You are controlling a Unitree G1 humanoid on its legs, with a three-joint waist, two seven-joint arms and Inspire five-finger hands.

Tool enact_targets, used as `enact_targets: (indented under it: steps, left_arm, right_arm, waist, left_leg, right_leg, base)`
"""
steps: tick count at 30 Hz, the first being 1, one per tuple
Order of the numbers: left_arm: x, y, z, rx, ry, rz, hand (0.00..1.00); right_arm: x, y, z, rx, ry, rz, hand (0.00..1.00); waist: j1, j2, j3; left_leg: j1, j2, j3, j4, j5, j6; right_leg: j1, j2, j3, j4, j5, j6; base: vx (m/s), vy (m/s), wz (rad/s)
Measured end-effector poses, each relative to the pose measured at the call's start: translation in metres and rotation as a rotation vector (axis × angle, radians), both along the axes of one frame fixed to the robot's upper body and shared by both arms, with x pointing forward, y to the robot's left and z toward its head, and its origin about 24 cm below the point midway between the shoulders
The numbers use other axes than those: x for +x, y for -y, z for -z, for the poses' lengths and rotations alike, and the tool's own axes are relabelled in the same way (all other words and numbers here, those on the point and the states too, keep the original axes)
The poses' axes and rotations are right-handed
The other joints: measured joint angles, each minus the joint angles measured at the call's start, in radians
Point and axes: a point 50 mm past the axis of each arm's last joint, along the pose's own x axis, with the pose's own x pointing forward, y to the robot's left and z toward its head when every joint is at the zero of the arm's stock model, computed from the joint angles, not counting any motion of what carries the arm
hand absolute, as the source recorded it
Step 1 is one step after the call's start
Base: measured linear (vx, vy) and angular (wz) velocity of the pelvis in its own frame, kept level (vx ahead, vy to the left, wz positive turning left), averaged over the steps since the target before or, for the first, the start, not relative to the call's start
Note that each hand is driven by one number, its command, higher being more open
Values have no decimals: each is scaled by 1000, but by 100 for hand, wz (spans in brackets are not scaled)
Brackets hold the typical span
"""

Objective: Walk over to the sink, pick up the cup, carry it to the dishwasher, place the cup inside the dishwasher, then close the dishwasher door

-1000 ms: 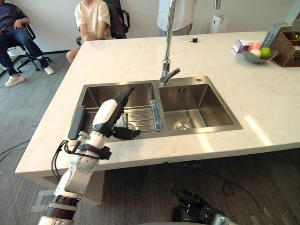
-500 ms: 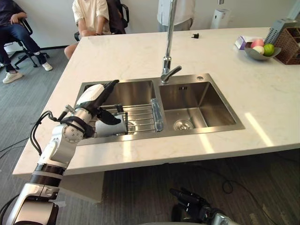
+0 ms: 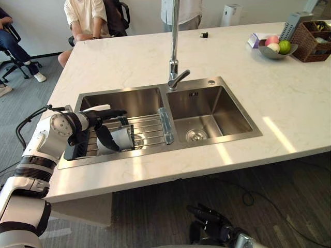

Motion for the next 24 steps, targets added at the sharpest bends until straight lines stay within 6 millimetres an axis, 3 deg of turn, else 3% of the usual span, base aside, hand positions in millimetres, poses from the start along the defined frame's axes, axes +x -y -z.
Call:
enact_targets:
  steps: [5,24]
  left_arm:
    - [1,-1,-8,10,16,2,100]
    - [-2,-7,14,2,-100,-4,100]
  right_arm:
    - [0,1,0,1,15,1,100]
    - [-1,2,1,-1,9,-2,100]
  waist:
    - [1,0,0]
    - [0,-1,-1]
  left_leg:
    - [0,-5,10,0,0,0]
    - [-4,-4,19,-1,-2,-4]
  right_leg:
    - [-5,-3,8,0,1,1]
    - [-12,-1,15,0,2,3]
  base:
    - [4,41,-5]
    - [0,5,0]
